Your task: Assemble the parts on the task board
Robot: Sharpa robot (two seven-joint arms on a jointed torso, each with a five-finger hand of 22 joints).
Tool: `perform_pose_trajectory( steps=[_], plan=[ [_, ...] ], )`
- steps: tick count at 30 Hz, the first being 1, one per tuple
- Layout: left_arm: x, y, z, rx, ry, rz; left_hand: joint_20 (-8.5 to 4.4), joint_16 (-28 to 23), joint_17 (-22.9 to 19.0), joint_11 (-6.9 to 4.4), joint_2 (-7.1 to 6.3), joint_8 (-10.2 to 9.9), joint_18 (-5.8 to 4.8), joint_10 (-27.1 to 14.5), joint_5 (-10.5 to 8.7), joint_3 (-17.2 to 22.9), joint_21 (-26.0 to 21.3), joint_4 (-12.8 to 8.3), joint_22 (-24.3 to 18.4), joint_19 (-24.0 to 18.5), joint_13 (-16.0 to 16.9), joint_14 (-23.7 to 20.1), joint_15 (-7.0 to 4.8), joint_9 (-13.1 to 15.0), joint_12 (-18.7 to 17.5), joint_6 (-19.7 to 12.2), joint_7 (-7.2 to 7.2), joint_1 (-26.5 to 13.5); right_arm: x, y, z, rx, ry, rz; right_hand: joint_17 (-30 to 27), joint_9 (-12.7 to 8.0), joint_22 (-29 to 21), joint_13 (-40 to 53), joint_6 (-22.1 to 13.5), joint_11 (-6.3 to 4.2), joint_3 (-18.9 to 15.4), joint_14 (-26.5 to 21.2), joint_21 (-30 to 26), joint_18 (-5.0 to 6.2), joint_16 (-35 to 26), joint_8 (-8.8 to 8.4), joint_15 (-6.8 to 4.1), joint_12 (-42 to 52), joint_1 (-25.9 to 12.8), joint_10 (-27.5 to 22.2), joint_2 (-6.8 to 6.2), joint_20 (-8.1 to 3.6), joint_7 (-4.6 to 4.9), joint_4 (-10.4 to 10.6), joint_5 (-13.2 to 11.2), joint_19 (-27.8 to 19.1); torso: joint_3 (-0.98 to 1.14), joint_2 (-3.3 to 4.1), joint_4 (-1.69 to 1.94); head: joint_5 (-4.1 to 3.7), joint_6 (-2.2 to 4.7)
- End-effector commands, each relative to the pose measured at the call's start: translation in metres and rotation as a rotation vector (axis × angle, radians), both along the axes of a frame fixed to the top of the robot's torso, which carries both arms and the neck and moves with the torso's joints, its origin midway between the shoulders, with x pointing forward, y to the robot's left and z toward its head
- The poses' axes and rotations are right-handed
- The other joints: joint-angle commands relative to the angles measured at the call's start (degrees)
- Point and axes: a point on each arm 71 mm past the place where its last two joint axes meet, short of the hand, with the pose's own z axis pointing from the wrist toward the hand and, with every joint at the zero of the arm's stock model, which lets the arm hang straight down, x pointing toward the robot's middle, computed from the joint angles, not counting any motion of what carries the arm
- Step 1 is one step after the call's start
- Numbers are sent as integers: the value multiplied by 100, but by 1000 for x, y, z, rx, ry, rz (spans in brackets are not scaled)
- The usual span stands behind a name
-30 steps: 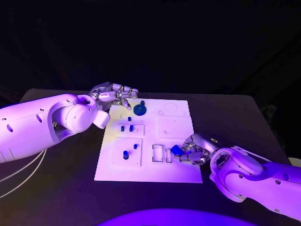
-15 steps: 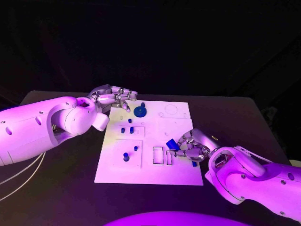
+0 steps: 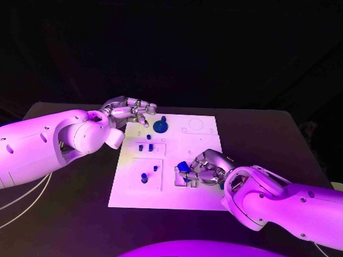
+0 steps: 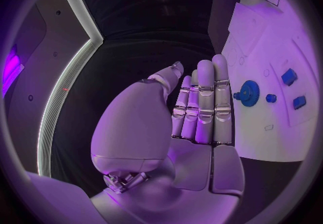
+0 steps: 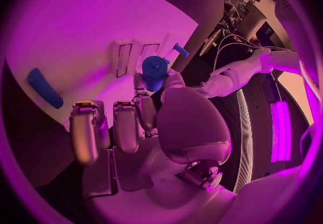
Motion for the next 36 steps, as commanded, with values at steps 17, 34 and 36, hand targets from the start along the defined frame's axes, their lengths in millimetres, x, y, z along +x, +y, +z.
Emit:
perform_pose_trajectory(
  steps=[17, 34, 36],
  plan=[
    [-2, -2, 1, -13, 3, -20, 14, -14, -9, 4, 36, -17, 74, -50, 1, -45, -28, 3, -7, 22, 7, -36, 13, -10, 18, -26, 9, -1, 5, 4, -11, -69, 59, 36, 473, 165, 1376, 268, 229, -55, -303, 400, -26, -71, 18, 159, -92, 222, -516, 208, 177, -96, -169, -3, -519, 418, 5, 7, 34, 21, -55],
    [-2, 0, 1, -11, 4, -17, 17, -12, -14, 5, 45, -15, 74, -61, 2, -65, -42, 15, -17, 27, 9, -40, 15, -11, 26, -32, 9, -9, 5, 5, -6, -55, -1, 34, 466, 307, 1361, 235, 126, -35, -495, 398, -80, -60, 8, 242, -78, 86, -1503, 153, 25, -87, -148, 14, -2230, 396, 10, 10, 49, -1, -60],
    [-2, 0, 1, -11, 4, -17, 17, -12, -14, 5, 45, -15, 74, -61, 2, -65, -42, 15, -17, 27, 9, -40, 15, -11, 26, -32, 9, -9, 4, 5, -5, -52, -9, 37, 473, 323, 1364, 256, 120, -37, -409, 400, -71, -62, 12, 255, -78, 99, -1347, 166, 74, -86, -149, -7, -2027, 400, 14, 10, 52, -4, -55]
  ],
)
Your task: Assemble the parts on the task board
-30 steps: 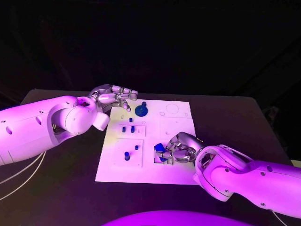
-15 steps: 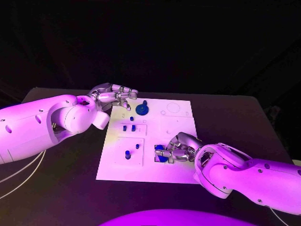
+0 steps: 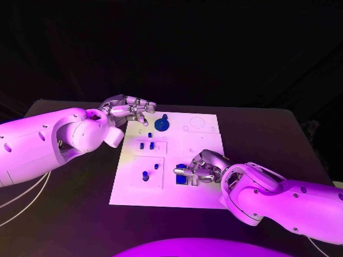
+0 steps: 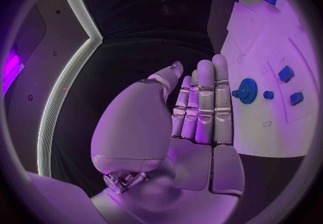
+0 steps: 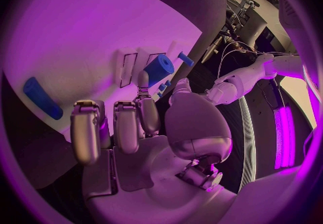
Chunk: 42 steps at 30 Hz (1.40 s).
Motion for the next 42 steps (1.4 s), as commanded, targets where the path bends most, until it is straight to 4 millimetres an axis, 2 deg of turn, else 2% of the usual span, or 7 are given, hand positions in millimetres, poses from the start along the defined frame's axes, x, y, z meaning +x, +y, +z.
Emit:
perform_pose_trajectory(
  steps=[1, 2, 10, 14, 27, 35, 42],
  plan=[
    [-1, -2, 1, -12, 1, -17, 17, -12, -5, -16, 45, -15, 73, -41, 2, -19, -20, 1, -4, 27, 5, -40, 15, -5, 26, -32, 9, -9, -2, 0, 3, 6, -40, 15, 476, 21, 1369, 272, -38, 11, 113, 401, 6, -63, 15, 44, -39, 13, 277, 0, 97, -26, 6, -58, 305, 423, 5, 1, 8, -5, -4],
    [-1, -2, 1, -12, 1, -16, 17, -12, -5, -16, 45, -15, 73, -41, 2, -19, -20, 1, -4, 27, 5, -40, 15, -5, 26, -32, 9, -9, -3, -1, 5, 10, -45, 18, 485, 36, 1372, 293, -40, 11, 169, 403, 16, -65, 20, 57, -45, 27, 524, 13, 157, -28, -4, -109, 566, 427, 5, 1, 9, -8, -3],
    [-1, 0, 1, -9, 2, -12, 17, -12, -5, -16, 45, -15, 73, -41, 2, -19, -20, 1, -4, 27, 5, -40, 15, -5, 26, -32, 9, -9, -11, -10, 10, 16, -56, 40, 579, 72, 1391, 375, -56, -16, 312, 420, 84, -79, 73, 82, -61, 95, 1419, 65, 195, -43, -21, -478, 985, 454, -1, 1, 11, -12, 5],
    [-1, 1, 1, -9, 2, -11, 17, -12, -5, -16, 45, -15, 73, -41, 2, -19, -20, 1, -4, 27, 5, -40, 15, -5, 26, -32, 9, -9, -15, -11, 11, 11, -48, 60, 592, 79, 1395, 414, -51, -27, 355, 422, 100, -83, 80, 89, -69, 130, 1708, 89, 168, -51, -34, -636, 968, 460, 0, 2, 12, -7, 4],
    [-1, 0, 1, -10, 3, -13, 18, -11, -8, -16, 59, -13, 74, -48, 4, -27, -30, 9, -11, 30, 7, -42, 16, -6, 32, -34, 9, -10, -11, -9, 8, 4, -57, 50, 624, 92, 1409, 558, 4, -52, 412, 427, 148, -93, 98, 120, -85, 300, 1859, 193, 253, -61, -66, -682, 980, 479, 4, 5, 47, -55, 17],
    [-1, 0, 1, -9, 3, -12, 19, -9, -10, -14, 69, -11, 73, -51, 3, -35, -35, 20, -15, 33, 8, -42, 17, -7, 36, -36, 11, -21, -6, -9, 7, 6, -80, 24, 651, 121, 1429, 722, 85, -95, 463, 433, 220, -108, 113, 183, -117, 501, 1926, 317, 363, -86, -117, -676, 1028, 508, -1, 10, 38, -37, -7],
    [-1, 1, 1, -8, 4, -10, 19, -9, -10, -14, 69, -11, 73, -51, 3, -35, -35, 20, -15, 33, 8, -42, 17, -7, 36, -36, 11, -21, -5, -11, 7, 15, -88, 20, 654, 139, 1431, 769, 106, -107, 425, 433, 229, -110, 114, 216, -131, 556, 1874, 352, 353, -103, -125, -627, 983, 512, 3, 8, 39, -37, -13]
  ],
)
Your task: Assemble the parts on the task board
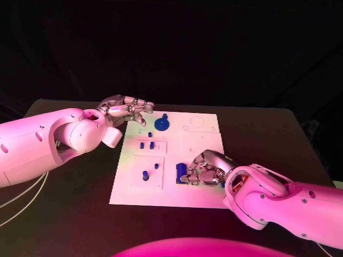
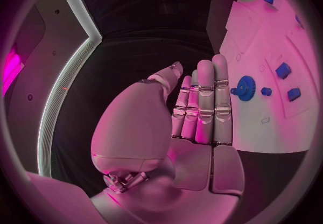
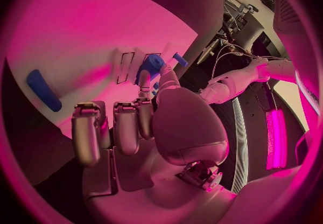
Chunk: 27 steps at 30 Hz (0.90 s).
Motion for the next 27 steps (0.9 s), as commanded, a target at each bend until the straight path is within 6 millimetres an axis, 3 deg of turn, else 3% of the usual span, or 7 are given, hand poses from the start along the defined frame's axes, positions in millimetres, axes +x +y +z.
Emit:
perform_pose_trajectory(
  steps=[1, 21, 24, 27],
  plan=[
    [-1, -2, 1, -11, 1, -14, 19, -9, -5, 7, 46, -11, 74, -31, 3, -17, -36, 2, -6, 33, 6, -42, 17, -8, 36, -36, 11, 2, 3, -2, 2, 10, -31, -9, 660, 11, 1428, 681, 23, -121, -30, 433, 18, -110, 38, 40, -51, 23, 21, 241, 57, -43, -3, 55, -32, 491, 3, -1, 0, 0, -2],
    [-1, 0, 1, -9, 2, -11, 20, -7, -7, 7, 54, -11, 74, -36, 4, -24, -42, 10, -11, 36, 7, -42, 18, -9, 40, -39, 11, -2, 2, -2, 1, 5, -13, 9, 657, 31, 1422, 680, -3, -131, -69, 432, -3, -106, 35, 66, -61, 10, 145, 232, -64, -56, -13, -26, -92, 482, 2, 0, 17, -9, -10],
    [-1, 0, 1, -8, 2, -10, 20, -7, -7, 7, 54, -11, 74, -36, 4, -24, -42, 10, -11, 36, 7, -42, 18, -9, 40, -39, 11, -2, 2, -2, 1, 4, -11, 12, 651, 36, 1419, 674, -10, -124, -97, 430, -14, -104, 32, 72, -58, -2, 136, 224, -100, -56, -4, -24, -146, 477, -1, 0, 15, -5, -16],
    [-1, 0, 1, -8, 2, -9, 20, -7, -7, 7, 54, -11, 74, -36, 4, -24, -42, 10, -11, 36, 7, -42, 18, -9, 40, -39, 11, -2, 2, -2, 1, 3, -9, 15, 647, 48, 1414, 664, -21, -112, -143, 428, -29, -101, 28, 89, -48, -22, 108, 211, -137, -50, 8, -8, -348, 470, -1, -1, 12, -4, -21]
  ],
)
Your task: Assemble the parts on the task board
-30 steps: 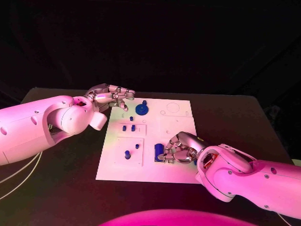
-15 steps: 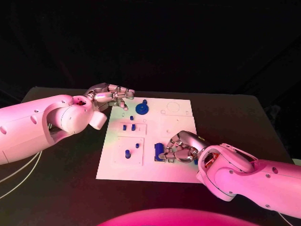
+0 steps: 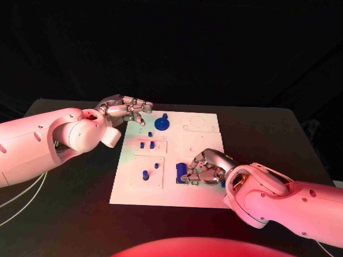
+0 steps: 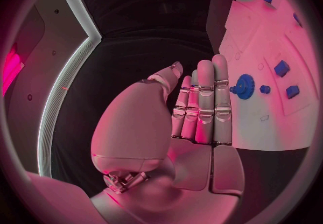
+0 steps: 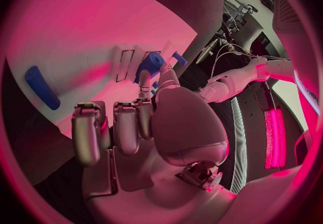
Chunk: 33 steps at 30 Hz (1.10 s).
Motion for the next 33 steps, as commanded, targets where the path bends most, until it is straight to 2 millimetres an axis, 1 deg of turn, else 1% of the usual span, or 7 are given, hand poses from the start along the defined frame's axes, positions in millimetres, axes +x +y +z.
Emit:
perform_pose_trajectory(
  steps=[1, 11, 17, 19, 25, 28, 33],
  plan=[
    [-1, -2, 1, -11, -1, -13, 21, -7, -8, 7, 55, -11, 74, -36, 4, -24, -20, 10, -6, 36, 8, -22, -1, -9, 19, -39, 11, -2, 0, 0, 0, -5, -1, 10, 644, 14, 1416, 660, -25, -107, -73, 449, -32, -100, 28, 50, -25, -42, -18, 206, -82, -49, 13, 9, -193, 469, 1, 0, -1, 0, -9],
    [-1, -2, 1, -11, -1, -13, 20, -6, -10, 6, 59, -10, 75, -40, 5, -28, -25, 7, -10, 39, 9, -23, -2, -10, 22, -42, 11, 6, 0, 0, 0, -6, -1, 15, 643, 51, 1411, 659, -52, -83, -155, 449, -46, -97, 25, 101, -5, -59, -91, 193, -182, -31, 41, 40, -694, 462, 2, 2, 5, -7, -6],
    [-1, -2, 1, -11, -3, -11, 20, -5, -12, 5, 64, -9, 75, -42, 6, -28, -28, 4, -12, 42, 10, -23, -3, -10, 26, -43, 10, 15, 0, -3, 2, 1, -14, 5, 648, 59, 1414, 675, -51, -83, -139, 450, -39, -98, 28, 115, -3, -41, -95, 204, -152, -29, 37, 53, -723, 465, 3, 2, -1, -9, -4],
    [-1, -2, 1, -12, -4, -11, 20, -5, -12, 5, 64, -9, 75, -42, 6, -28, -28, 4, -12, 42, 10, -23, -3, -10, 26, -43, 10, 15, 0, -5, 2, 5, -20, 0, 648, 62, 1414, 677, -52, -87, -125, 450, -36, -99, 27, 121, -5, -40, -84, 205, -128, -29, 33, 54, -678, 467, 1, 0, 1, -9, -7],
    [-1, -1, 2, -12, -8, -7, 20, -5, -12, 5, 64, -9, 75, -42, 6, -28, -28, 4, -12, 42, 10, -23, -3, -10, 26, -43, 10, 15, -1, -25, 7, 31, -45, -28, 611, 32, 1398, 520, -158, -81, -50, 441, -92, -87, 4, 61, -5, -265, 28, 80, 15, -30, 43, 42, -196, 443, 1, -6, 3, -25, 4],
    [-1, -1, 2, -14, -12, -4, 20, -5, -12, 5, 64, -9, 75, -42, 6, -28, -28, 4, -12, 42, 10, -23, -3, -10, 26, -43, 10, 15, -1, -40, 11, 38, -60, -43, 558, -60, 1368, 396, -295, -36, -15, 428, -199, -65, -30, -97, 32, -447, 157, -26, 57, -9, 106, 2, 120, 398, -5, -5, -6, -49, 9],
    [-3, 1, 3, -15, -17, -1, 19, -4, -13, 4, 67, -7, 76, -42, 7, -29, -31, 1, -15, 44, 12, -24, -4, -11, 29, -43, 9, 24, -3, -64, 15, 12, -75, -63, 516, -197, 1354, 334, -377, 24, 12, 419, -248, -55, -59, -313, 77, -543, 275, -74, 94, 30, 177, -27, 259, 377, -16, -12, -46, -61, 15]
  ],
)
